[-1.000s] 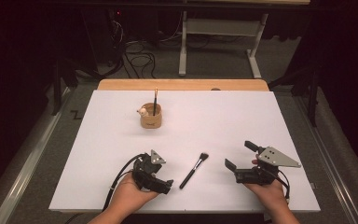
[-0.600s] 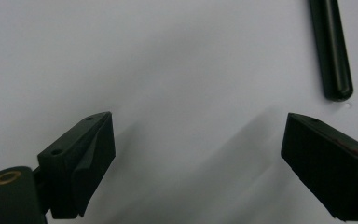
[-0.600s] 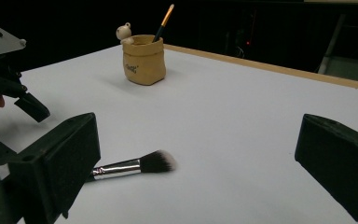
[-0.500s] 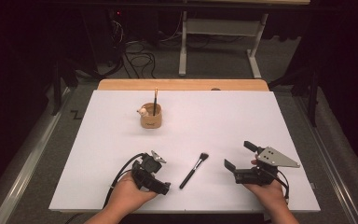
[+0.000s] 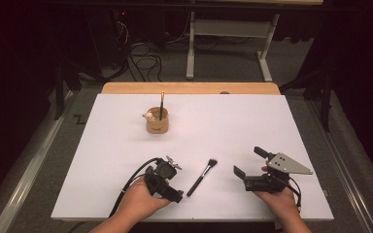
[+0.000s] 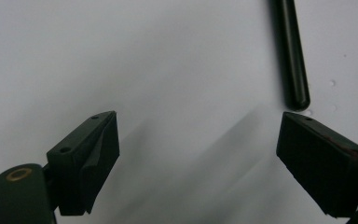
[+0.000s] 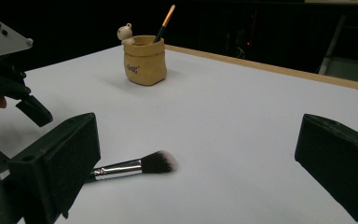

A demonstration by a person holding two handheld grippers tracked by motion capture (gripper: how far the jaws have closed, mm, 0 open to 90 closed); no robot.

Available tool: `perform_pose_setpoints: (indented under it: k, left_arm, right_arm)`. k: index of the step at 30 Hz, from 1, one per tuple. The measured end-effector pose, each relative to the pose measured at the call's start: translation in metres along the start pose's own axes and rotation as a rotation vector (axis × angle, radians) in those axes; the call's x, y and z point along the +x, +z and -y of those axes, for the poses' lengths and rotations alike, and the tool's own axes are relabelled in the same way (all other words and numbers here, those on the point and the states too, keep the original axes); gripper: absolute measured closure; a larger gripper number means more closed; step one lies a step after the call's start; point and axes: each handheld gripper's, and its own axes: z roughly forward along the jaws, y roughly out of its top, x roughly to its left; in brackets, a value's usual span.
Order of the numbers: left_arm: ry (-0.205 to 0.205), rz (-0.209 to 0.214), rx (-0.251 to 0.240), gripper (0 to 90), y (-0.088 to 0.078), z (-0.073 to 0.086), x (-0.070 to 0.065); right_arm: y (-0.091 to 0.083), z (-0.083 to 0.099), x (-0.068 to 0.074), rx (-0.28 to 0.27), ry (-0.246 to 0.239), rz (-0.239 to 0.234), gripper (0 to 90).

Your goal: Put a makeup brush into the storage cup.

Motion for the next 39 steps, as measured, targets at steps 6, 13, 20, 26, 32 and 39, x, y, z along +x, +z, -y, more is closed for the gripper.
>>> perform_pose_setpoints:
  k: [6, 13, 20, 26, 32, 39]
  left_arm:
    - [0.019, 0.013, 0.005, 14.4, -0.001, -0.009, -0.007]
    - [0.025, 0.035, 0.023, 17.0, 0.002, -0.018, -0.012]
    - [0.051, 0.044, 0.053, 18.7, 0.006, -0.024, -0.018]
    - [0.050, 0.071, 0.067, 23.8, 0.010, -0.031, -0.022]
    - [0.060, 0.083, 0.082, 31.2, 0.012, -0.038, -0.025]
    - [0.060, 0.089, 0.099, 39.1, 0.017, -0.043, -0.026]
  right_arm:
    - [0.000, 0.000, 0.001, -0.002, -0.002, 0.005, 0.8]
    - [0.000, 0.000, 0.001, -0.004, -0.005, 0.004, 0.9]
    - [0.000, 0.000, 0.002, -0.006, -0.004, -0.001, 0.8]
    - [0.001, 0.000, 0.002, -0.006, -0.008, -0.002, 0.8]
    - [0.001, 0.000, 0.001, -0.005, -0.008, -0.001, 0.8]
    - [0.001, 0.000, 0.001, -0.002, -0.010, -0.002, 0.8]
